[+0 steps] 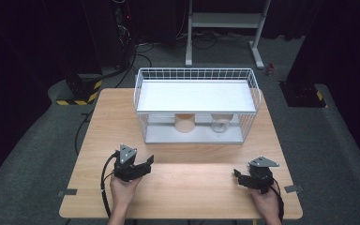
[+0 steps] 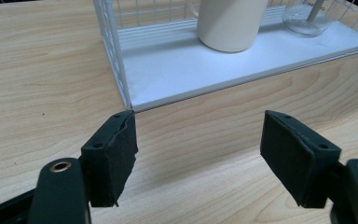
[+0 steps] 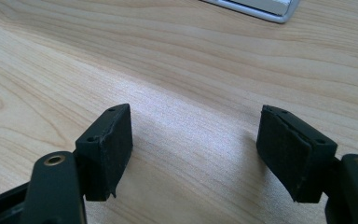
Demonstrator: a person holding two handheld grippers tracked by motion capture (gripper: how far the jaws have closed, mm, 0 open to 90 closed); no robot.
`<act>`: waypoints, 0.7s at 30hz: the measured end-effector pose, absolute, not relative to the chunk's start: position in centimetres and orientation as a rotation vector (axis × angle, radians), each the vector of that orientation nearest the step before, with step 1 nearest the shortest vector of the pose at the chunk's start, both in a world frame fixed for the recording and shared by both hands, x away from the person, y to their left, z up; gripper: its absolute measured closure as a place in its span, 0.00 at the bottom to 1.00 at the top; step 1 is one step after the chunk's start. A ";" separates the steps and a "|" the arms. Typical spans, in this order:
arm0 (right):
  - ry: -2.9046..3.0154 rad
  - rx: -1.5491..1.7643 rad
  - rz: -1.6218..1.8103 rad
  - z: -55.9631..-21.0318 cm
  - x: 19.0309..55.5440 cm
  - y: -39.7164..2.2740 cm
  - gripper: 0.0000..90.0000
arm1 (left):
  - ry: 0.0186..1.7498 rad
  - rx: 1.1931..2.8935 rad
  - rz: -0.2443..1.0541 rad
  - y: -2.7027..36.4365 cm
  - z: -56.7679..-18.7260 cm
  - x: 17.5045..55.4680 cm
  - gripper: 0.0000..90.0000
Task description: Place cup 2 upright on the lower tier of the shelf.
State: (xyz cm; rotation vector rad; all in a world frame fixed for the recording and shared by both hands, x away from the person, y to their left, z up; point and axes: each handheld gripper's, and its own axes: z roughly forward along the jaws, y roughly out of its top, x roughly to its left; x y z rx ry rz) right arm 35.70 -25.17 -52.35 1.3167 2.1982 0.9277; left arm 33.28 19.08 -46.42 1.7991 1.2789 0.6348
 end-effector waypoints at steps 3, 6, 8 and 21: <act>2.199 1.316 0.927 -52.3 35.7 -25.2 0.30 | 1.281 1.802 0.640 19.2 -46.6 33.1 0.30; 2.199 1.315 0.926 -52.3 35.7 -25.2 0.30 | 1.285 1.798 0.643 19.3 -46.7 32.8 0.30; 2.199 1.315 0.926 -52.3 35.7 -25.2 0.30 | 1.289 1.796 0.642 19.3 -46.8 32.8 0.30; 2.199 1.316 0.927 -52.3 35.7 -25.2 0.30 | 1.308 1.799 0.649 19.7 -47.7 32.1 0.30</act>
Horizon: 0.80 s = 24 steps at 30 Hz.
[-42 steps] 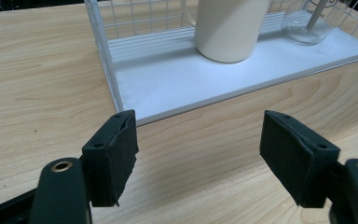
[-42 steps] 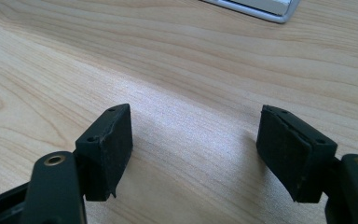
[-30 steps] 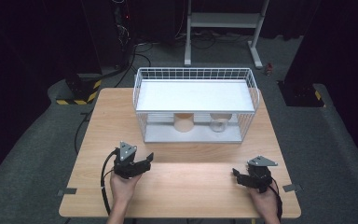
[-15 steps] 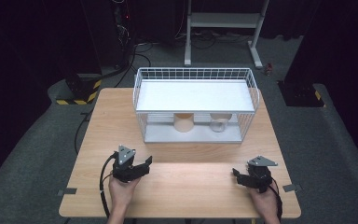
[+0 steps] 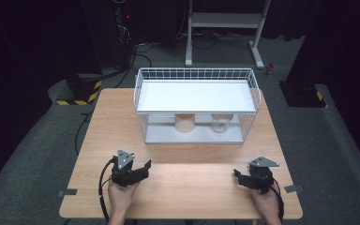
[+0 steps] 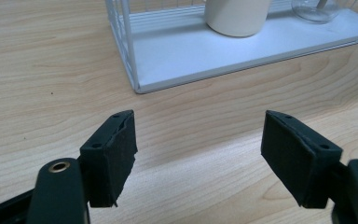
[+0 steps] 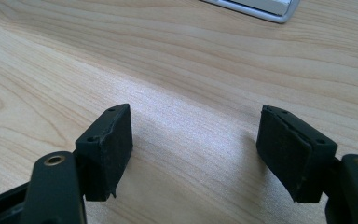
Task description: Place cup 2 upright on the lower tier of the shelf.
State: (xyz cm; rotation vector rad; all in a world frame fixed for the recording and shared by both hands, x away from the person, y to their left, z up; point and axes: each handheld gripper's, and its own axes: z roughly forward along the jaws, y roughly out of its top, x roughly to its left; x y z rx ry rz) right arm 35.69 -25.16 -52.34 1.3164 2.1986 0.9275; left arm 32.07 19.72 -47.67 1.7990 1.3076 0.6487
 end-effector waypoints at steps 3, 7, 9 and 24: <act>2.199 1.316 0.927 -52.3 35.7 -25.2 0.30 | 1.314 1.800 0.664 19.7 -47.9 31.9 0.30; 2.199 1.317 0.927 -52.3 35.7 -25.2 0.30 | 1.315 1.817 0.674 19.6 -48.4 31.7 0.30; 2.198 1.317 0.927 -52.3 35.7 -25.2 0.30 | 1.318 1.817 0.682 19.6 -48.6 31.6 0.30; 2.195 1.320 0.925 -52.3 35.6 -25.2 0.29 | 1.367 1.834 0.675 20.0 -49.9 32.2 0.30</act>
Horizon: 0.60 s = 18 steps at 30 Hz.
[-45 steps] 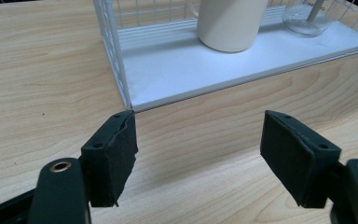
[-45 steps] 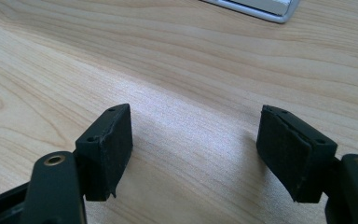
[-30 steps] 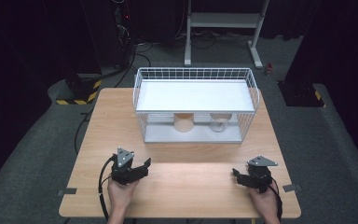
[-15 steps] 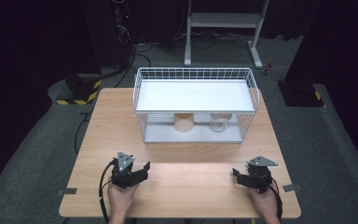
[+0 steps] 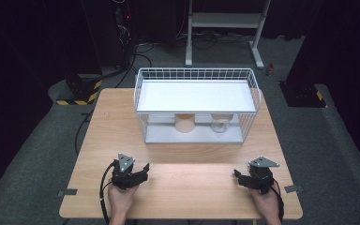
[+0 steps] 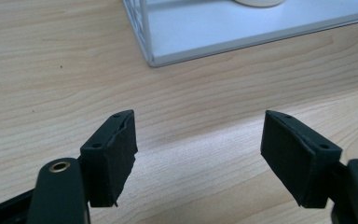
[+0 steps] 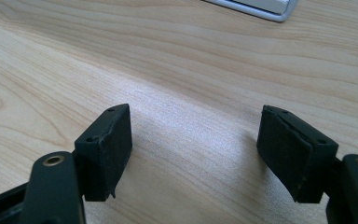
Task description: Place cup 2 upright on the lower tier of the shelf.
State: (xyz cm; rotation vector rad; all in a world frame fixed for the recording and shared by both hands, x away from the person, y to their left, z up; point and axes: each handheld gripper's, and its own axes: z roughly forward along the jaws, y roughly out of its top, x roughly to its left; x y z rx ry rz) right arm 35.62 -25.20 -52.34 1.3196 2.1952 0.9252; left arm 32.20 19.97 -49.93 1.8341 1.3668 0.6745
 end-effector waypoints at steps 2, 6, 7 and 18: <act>2.195 1.319 0.925 -52.3 35.6 -25.2 0.29 | 1.368 1.838 0.676 20.0 -50.0 32.3 0.30; 2.195 1.319 0.925 -52.3 35.6 -25.2 0.29 | 1.376 1.865 0.686 19.8 -50.5 32.7 0.30; 2.195 1.319 0.925 -52.3 35.6 -25.2 0.29 | 1.382 1.863 0.679 19.8 -50.6 32.8 0.30; 2.196 1.316 0.925 -52.3 35.6 -25.2 0.29 | 1.410 1.901 0.696 19.5 -51.6 33.8 0.30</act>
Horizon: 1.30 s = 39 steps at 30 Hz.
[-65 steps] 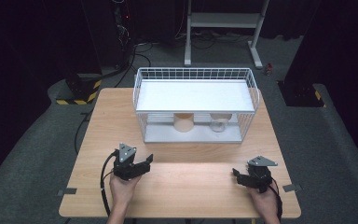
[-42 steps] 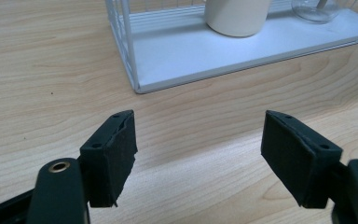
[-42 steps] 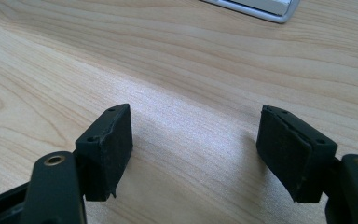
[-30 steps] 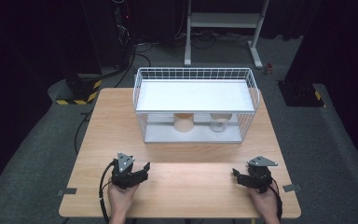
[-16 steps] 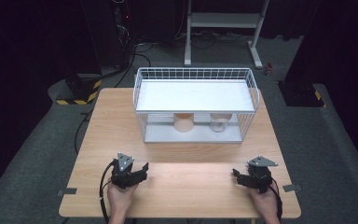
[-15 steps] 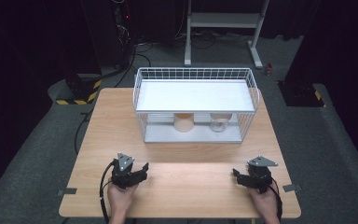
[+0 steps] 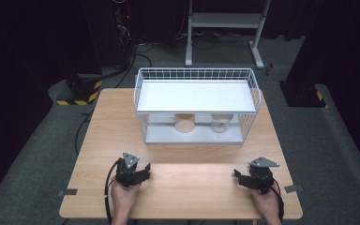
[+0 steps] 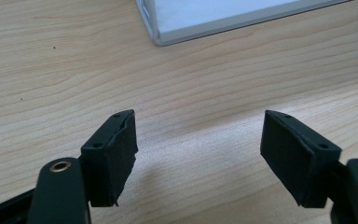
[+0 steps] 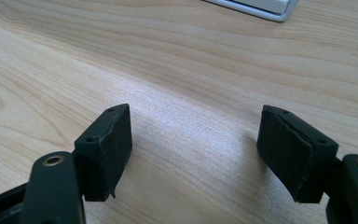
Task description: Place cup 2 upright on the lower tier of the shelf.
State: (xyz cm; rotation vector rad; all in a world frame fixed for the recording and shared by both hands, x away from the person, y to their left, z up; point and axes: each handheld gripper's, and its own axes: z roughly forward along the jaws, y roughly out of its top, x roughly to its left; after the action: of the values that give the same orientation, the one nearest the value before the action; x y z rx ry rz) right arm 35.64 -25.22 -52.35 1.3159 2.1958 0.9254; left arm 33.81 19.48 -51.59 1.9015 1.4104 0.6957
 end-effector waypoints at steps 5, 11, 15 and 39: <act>2.196 1.317 0.926 -52.4 35.6 -25.2 0.29 | 1.414 1.906 0.696 19.4 -51.7 34.0 0.30; 2.195 1.320 0.926 -52.3 35.6 -25.2 0.29 | 1.420 1.919 0.699 19.3 -52.1 34.2 0.30; 2.195 1.320 0.926 -52.3 35.6 -25.2 0.29 | 1.417 1.922 0.703 19.2 -52.2 34.2 0.30; 2.195 1.320 0.925 -52.4 35.6 -25.2 0.29 | 1.441 1.915 0.653 19.2 -52.8 34.5 0.28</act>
State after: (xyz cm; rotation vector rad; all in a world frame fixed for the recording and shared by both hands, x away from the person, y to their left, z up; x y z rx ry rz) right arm 35.62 -25.20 -52.35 1.3198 2.1951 0.9254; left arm 34.52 19.23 -52.80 1.9146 1.4410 0.6534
